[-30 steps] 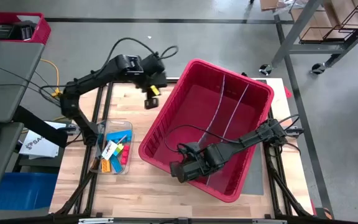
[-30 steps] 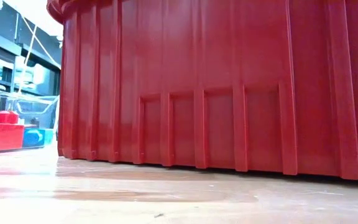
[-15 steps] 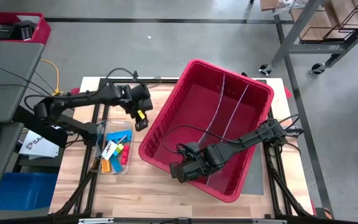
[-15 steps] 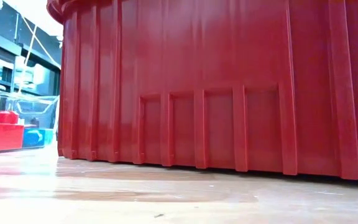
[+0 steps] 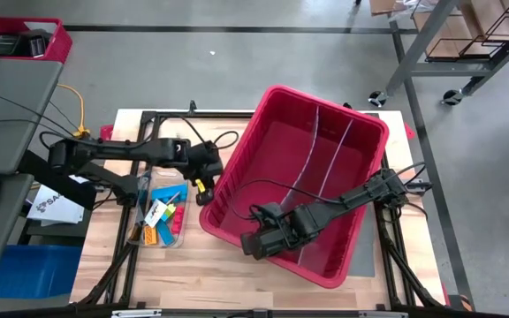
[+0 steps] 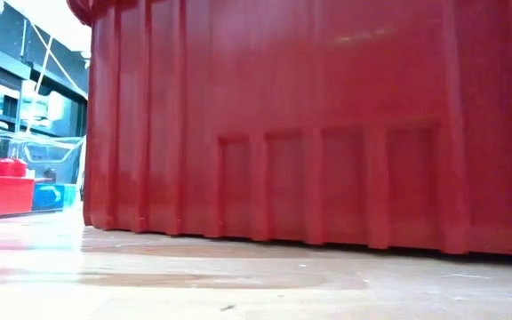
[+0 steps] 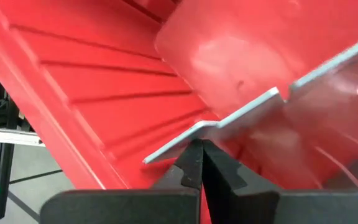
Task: Sort Items/Unsort Items
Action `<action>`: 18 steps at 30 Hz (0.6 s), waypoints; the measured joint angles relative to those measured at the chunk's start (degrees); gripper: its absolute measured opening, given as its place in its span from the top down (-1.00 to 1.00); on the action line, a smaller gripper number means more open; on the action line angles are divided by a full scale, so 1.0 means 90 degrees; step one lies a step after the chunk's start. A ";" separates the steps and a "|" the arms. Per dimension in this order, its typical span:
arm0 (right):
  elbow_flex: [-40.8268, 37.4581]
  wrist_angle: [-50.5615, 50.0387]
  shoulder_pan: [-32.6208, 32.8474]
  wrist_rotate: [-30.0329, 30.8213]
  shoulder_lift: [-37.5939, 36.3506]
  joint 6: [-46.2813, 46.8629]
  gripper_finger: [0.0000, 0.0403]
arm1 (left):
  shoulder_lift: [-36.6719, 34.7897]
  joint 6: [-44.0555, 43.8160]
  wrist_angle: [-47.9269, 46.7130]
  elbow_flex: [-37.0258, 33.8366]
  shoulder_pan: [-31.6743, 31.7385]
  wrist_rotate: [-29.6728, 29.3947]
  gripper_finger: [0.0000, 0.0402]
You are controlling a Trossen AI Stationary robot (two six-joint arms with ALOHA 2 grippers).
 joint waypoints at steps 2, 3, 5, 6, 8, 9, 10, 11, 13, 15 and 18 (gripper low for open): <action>0.0000 0.0040 0.0000 -0.0001 0.0000 -0.0094 1.00 | 0.0000 -0.0095 0.0018 0.0000 -0.0122 0.0002 1.00; 0.0000 0.0043 0.0000 -0.0008 0.0000 -0.0152 1.00 | 0.0000 -0.0136 0.0012 0.0000 -0.0179 -0.0007 1.00; 0.0000 0.0045 0.0000 -0.0065 0.0000 -0.0291 1.00 | 0.0000 -0.0179 0.0001 0.0000 -0.0254 -0.0051 1.00; 0.0000 0.0045 -0.0003 -0.0135 0.0000 -0.0342 1.00 | 0.0000 -0.0181 -0.0004 0.0000 -0.0282 -0.0095 1.00; 0.0000 0.0040 -0.0002 -0.0170 -0.0002 -0.0372 1.00 | 0.0000 -0.0183 -0.0025 0.0000 -0.0312 -0.0229 1.00; 0.0000 0.0039 -0.0002 -0.0185 -0.0002 -0.0381 1.00 | 0.0000 -0.0182 -0.0027 0.0000 -0.0312 -0.0294 1.00; 0.0000 0.0038 0.0002 -0.0192 -0.0002 -0.0437 1.00 | 0.0000 -0.0182 -0.0029 0.0000 -0.0311 -0.0337 1.00; 0.0000 0.0038 0.0002 -0.0200 -0.0002 -0.0505 1.00 | 0.0001 -0.0182 -0.0028 0.0000 -0.0310 -0.0351 1.00; 0.0000 0.0042 0.0002 -0.0211 -0.0002 -0.0651 1.00 | 0.0002 -0.0187 -0.0024 0.0000 -0.0310 -0.0359 1.00; 0.0000 0.0100 0.0002 -0.0211 -0.0002 -0.0891 1.00 | 0.0002 -0.0187 -0.0029 0.0000 -0.0310 -0.0359 1.00; 0.0000 0.0307 0.0002 -0.0210 -0.0002 -0.1553 1.00 | 0.0002 -0.0184 -0.0024 0.0000 -0.0310 -0.0362 1.00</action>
